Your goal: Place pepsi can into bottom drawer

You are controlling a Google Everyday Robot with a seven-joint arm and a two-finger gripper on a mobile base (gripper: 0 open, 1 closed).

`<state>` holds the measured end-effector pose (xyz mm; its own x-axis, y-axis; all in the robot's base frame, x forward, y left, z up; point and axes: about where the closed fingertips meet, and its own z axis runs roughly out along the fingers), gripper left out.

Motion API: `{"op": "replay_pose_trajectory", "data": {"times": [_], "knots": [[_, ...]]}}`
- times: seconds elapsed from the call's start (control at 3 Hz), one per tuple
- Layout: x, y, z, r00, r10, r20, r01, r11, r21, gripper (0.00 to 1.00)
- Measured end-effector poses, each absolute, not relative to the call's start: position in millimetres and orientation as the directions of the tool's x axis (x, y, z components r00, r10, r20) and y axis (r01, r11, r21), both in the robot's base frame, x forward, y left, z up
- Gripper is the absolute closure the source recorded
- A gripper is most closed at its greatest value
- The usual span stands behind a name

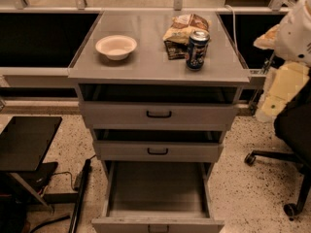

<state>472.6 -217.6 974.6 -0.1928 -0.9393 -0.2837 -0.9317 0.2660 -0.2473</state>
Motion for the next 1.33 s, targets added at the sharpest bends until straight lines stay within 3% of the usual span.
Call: {"op": "replay_pose_trajectory", "data": {"times": [0.67, 1.33], "knots": [[564.7, -216.3, 961.9, -0.045, -0.823, -0.566, -0.940, 0.227, -0.256, 0.00], [614.2, -209.3, 953.3, 0.020, -0.739, -0.673, -0.943, 0.209, -0.258, 0.00]]}}
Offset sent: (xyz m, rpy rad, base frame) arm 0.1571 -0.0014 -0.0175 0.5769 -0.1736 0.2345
